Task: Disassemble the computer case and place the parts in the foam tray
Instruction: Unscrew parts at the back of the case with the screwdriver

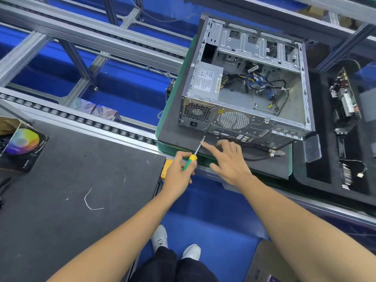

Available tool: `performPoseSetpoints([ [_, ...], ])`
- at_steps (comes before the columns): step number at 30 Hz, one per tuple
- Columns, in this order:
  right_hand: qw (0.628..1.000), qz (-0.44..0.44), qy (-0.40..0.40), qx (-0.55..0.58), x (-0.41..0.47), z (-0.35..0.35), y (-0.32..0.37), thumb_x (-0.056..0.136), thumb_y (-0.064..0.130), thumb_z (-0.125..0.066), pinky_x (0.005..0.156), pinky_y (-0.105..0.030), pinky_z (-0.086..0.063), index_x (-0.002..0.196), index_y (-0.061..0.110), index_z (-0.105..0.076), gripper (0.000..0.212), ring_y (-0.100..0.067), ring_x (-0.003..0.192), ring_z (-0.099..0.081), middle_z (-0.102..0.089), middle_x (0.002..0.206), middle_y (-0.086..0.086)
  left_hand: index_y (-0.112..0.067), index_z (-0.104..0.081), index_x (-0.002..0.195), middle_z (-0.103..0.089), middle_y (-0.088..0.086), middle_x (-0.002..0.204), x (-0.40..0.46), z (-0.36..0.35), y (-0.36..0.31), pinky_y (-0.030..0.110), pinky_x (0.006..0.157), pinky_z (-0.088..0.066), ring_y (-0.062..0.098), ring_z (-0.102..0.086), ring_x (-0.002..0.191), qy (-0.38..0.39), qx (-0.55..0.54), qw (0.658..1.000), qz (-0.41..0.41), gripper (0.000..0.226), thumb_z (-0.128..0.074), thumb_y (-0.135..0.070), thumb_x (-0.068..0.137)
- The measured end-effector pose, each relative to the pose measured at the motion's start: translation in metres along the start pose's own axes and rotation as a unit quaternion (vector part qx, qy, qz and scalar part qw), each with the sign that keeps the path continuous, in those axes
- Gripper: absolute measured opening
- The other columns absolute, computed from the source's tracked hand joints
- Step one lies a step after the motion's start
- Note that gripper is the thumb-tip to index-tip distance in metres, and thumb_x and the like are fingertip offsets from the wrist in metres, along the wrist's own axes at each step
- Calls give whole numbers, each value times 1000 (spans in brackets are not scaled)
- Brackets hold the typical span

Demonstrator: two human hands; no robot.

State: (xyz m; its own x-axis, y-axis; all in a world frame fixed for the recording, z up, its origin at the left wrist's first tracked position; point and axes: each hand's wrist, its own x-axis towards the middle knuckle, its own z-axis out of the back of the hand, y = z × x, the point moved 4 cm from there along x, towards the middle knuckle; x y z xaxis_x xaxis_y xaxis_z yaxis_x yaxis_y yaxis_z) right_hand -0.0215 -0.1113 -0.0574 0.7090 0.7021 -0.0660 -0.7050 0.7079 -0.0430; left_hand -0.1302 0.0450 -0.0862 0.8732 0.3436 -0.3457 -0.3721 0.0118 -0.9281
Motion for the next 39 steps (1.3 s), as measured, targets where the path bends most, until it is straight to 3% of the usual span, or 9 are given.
performPoseSetpoints([
  [5, 998, -47, 11, 30, 11, -3, -6, 87, 48, -39, 92, -40, -29, 159, 43, -21, 74, -22, 97, -35, -36, 113, -1, -36, -56, 115, -64, -1, 79, -1, 7, -4, 34, 56, -53, 13, -60, 56, 5, 63, 997, -36, 16, -62, -38, 101],
  [11, 992, -101, -32, 67, 12, 1, -12, 88, 38, -52, 93, -40, -34, 152, 30, -41, 65, -25, 99, -39, -41, 112, -4, -38, -57, 112, -64, 8, 85, -2, 16, -3, 33, 57, -53, 21, -61, 63, -3, 70, 997, -40, 15, -64, -38, 99],
  [15, 986, -129, -85, 70, 4, 9, -10, 84, 30, -63, 96, -41, -32, 144, 16, -49, 63, -30, 101, -45, -47, 115, -8, -40, -58, 110, -65, 6, 81, -5, 27, 2, 43, 62, -59, 27, -63, 61, -20, 35, 999, -19, 13, -64, -35, 100],
  [19, 971, -8, -233, 56, 21, 49, 10, 79, 30, -63, 97, -42, -28, 130, 17, -49, 55, -32, 107, -45, -42, 124, -7, -42, -56, 108, -64, -16, 76, -6, 36, 7, 38, 60, -57, 13, -62, 56, -49, 47, 997, -26, 13, -62, -34, 100],
  [23, 921, 83, -378, 39, 73, 125, 37, 79, 31, -59, 99, -43, -34, 128, 22, -49, 50, -27, 125, -41, -41, 135, -5, -46, -55, 113, -65, -11, 83, -5, 41, 7, 50, 61, -61, 17, -66, 63, -83, 48, 995, -16, 15, -60, -38, 101],
  [27, 953, 97, -255, 131, 137, 175, 30, 83, 26, -55, 109, -43, -33, 130, 17, -62, 48, -31, 137, -46, -54, 144, -10, -48, -54, 114, -64, -6, 85, -3, 42, 4, 57, 60, -59, 23, -68, 70, -108, 28, 994, -6, 16, -57, -37, 102],
  [31, 984, 68, -34, 163, 161, 155, 15, 98, 30, -50, 122, -42, -18, 151, 30, -44, 54, -26, 154, -19, -23, 167, -8, -49, -52, 118, -62, -15, 86, 0, 42, 0, 57, 63, -58, 23, -69, 77, -125, 32, 992, -15, 19, -56, -37, 103],
  [34, 983, 62, -12, 174, 165, 147, 11, 97, 37, -51, 123, -44, -13, 149, 38, -45, 52, -23, 156, -12, -16, 169, -3, -51, -51, 120, -61, -23, 88, 2, 39, -2, 57, 68, -59, 23, -70, 79, -117, 38, 992, -25, 22, -57, -39, 103],
  [39, 983, 56, -7, 176, 166, 146, 10, 87, 49, -44, 123, -46, -10, 145, 40, -48, 59, -23, 157, -7, -17, 169, -2, -53, -48, 121, -64, -16, 96, 7, 36, 2, 55, 77, -59, 19, -70, 83, -138, 45, 989, -39, 23, -55, -39, 104],
])
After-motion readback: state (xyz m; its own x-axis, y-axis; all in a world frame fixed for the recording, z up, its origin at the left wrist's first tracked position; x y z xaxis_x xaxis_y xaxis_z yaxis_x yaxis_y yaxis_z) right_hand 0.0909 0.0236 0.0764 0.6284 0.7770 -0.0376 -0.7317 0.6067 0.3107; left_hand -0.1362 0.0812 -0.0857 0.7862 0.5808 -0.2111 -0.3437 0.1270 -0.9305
